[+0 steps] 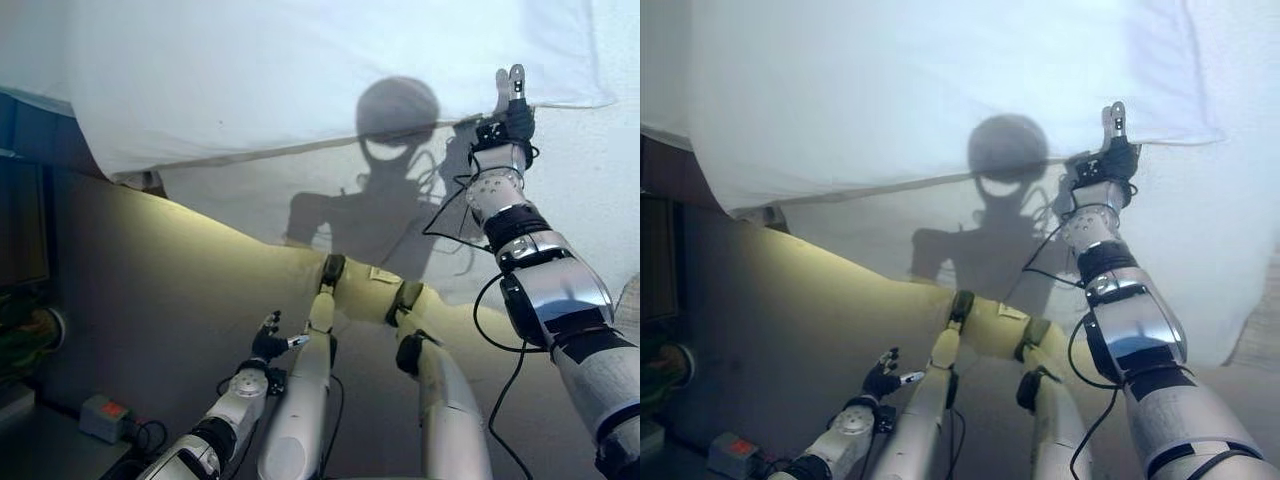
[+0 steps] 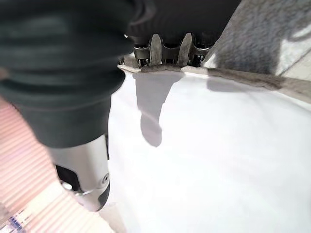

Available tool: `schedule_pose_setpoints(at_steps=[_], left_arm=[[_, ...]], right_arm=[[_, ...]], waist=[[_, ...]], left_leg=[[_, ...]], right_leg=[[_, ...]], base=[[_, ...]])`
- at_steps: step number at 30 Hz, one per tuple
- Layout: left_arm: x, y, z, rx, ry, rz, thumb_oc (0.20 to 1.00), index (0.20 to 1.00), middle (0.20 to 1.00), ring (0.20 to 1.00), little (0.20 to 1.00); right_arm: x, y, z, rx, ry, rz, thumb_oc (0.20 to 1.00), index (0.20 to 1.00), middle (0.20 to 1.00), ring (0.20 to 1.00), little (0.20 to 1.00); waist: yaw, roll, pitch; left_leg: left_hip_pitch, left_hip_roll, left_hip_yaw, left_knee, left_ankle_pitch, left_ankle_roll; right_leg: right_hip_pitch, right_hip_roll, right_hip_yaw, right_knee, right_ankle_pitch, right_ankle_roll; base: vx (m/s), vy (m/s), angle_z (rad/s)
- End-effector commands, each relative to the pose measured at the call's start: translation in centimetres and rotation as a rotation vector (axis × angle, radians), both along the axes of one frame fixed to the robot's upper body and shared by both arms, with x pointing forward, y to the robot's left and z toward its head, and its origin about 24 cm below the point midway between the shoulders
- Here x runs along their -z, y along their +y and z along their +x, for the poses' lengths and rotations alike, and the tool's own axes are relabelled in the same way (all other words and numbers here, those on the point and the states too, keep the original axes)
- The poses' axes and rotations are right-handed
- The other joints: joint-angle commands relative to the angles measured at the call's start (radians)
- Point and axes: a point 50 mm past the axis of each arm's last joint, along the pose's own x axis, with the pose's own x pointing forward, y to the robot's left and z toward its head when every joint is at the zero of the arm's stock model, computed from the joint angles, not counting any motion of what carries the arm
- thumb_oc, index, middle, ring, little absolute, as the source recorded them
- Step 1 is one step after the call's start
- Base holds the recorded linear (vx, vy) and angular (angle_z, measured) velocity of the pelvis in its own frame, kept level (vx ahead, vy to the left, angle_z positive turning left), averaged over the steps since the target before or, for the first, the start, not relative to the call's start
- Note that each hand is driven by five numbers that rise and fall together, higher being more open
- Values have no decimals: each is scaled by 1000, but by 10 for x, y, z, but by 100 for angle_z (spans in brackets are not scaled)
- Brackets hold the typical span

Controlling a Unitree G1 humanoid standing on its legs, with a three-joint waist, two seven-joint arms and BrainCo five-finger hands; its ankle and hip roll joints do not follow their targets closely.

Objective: Make the bed

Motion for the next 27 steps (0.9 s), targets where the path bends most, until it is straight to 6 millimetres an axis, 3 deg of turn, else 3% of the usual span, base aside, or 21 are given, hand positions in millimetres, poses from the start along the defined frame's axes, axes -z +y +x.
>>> schedule_pose_setpoints(at_steps=[1, 5, 7, 9, 12, 14, 20, 27], left_arm=[[9, 10, -10, -27, 45, 14, 1000, 1000, 1000, 1000, 1000], [8, 8, -8, -20, 41, 4, 1000, 1000, 1000, 1000, 1000], [7, 9, -9, -5, 36, -2, 1000, 1000, 1000, 1000, 1000], [7, 11, -11, 4, 37, 1, 1000, 1000, 1000, 1000, 1000], [10, 14, -16, 4, 51, -2, 1000, 1000, 1000, 1000, 1000], [13, 17, -17, -10, 70, 2, 1000, 1000, 1000, 1000, 1000], [12, 12, -13, -16, 73, 17, 1000, 1000, 1000, 1000, 1000], [4, 5, -4, 18, 29, 51, 1000, 1000, 1000, 1000, 1000]], right_arm=[[-67, -2, -11, 14, -188, -135, 1000, 1000, 1000, 1000, 1000], [-67, 7, -9, -35, -195, -152, 1000, 1000, 1000, 1000, 1000], [-71, 26, -11, -159, -282, -250, 1000, 1000, 1000, 1000, 1000], [-69, 29, -11, -182, -279, -320, 1000, 1000, 1000, 1000, 1000], [-63, 21, -8, -147, -212, -368, 1000, 1000, 1000, 1000, 1000], [-48, 3, 0, -56, -44, -367, 1000, 1000, 1000, 1000, 1000], [-37, -9, 3, 48, 114, -259, 1000, 1000, 1000, 1000, 1000], [-18, -22, 3, 124, 320, -284, 1000, 1000, 1000, 1000, 1000]], waist=[[21, -86, 6], [25, -85, 6], [28, -88, 6], [29, -89, 6], [35, -92, 6], [45, -92, 6], [59, -78, 6], [73, -65, 6]], left_leg=[[68, -67, 53, 47, -121, 30], [68, -65, 51, 44, -116, 28], [67, -67, 43, 47, -114, 28], [66, -67, 42, 49, -114, 27], [62, -69, 38, 53, -113, 28], [57, -71, 34, 55, -113, 30], [54, -75, 28, 58, -115, 33], [52, -80, 13, 47, -108, 30]], right_leg=[[186, -13, 93, -283, 131, 141], [190, -14, 88, -288, 131, 142], [189, -15, 82, -282, 128, 141], [188, -16, 80, -278, 126, 140], [185, -19, 76, -267, 123, 140], [181, -23, 71, -259, 121, 141], [177, -29, 62, -244, 111, 140], [185, -33, 41, -244, 100, 139]], base=[[-20, -11, -4], [-2, -2, -1], [0, 0, 0], [0, 0, 0], [0, 0, 0], [0, 0, 0], [1, 2, 1], [7, -9, 4]])
